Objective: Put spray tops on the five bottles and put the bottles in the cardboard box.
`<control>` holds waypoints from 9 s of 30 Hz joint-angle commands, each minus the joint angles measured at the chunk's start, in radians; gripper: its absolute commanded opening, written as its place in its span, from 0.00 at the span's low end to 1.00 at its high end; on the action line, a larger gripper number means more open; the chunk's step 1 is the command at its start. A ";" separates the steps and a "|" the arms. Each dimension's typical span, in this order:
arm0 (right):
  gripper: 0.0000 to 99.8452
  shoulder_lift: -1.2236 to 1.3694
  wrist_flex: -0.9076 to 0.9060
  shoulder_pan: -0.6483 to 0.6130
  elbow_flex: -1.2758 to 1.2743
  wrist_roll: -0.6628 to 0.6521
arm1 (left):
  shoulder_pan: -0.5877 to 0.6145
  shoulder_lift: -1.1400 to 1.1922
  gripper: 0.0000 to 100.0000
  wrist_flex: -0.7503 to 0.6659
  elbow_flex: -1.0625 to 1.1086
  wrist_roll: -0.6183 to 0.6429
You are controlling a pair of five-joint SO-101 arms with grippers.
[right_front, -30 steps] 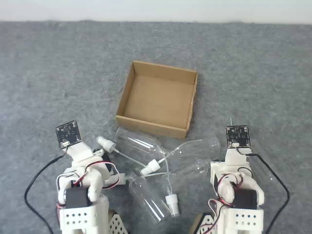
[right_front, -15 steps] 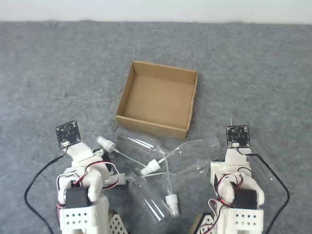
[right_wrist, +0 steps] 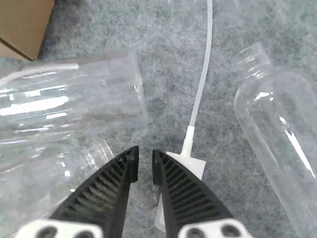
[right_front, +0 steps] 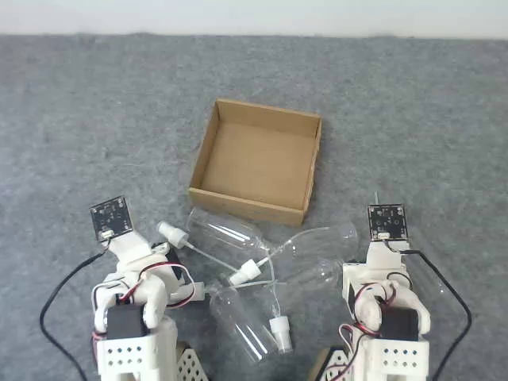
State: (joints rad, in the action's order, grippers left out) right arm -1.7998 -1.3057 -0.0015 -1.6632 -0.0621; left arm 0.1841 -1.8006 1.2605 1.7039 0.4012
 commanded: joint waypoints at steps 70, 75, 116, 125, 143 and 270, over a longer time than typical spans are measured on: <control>0.07 -0.002 -0.030 0.257 0.514 -0.491 | 0.000 -0.017 0.01 0.002 -0.019 -0.008; 0.08 0.001 -0.067 0.298 0.589 -0.580 | 0.000 -0.017 0.01 0.002 -0.019 -0.008; 0.13 0.796 -0.162 0.269 0.856 -0.637 | 0.000 -0.017 0.01 0.002 -0.019 -0.008; 0.23 1.003 -0.018 0.242 0.861 -0.641 | 0.000 -0.017 0.01 0.002 -0.019 -0.008; 0.23 1.343 0.236 0.243 0.861 -0.760 | 0.000 -0.017 0.01 0.002 -0.019 -0.008; 0.01 1.150 -0.484 0.298 1.316 -0.594 | 0.000 -0.017 0.01 0.002 -0.019 -0.008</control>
State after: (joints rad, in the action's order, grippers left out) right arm -0.4588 -1.7492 0.3069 -0.4081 -0.7281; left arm 0.1841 -1.8006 1.2605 1.7039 0.4012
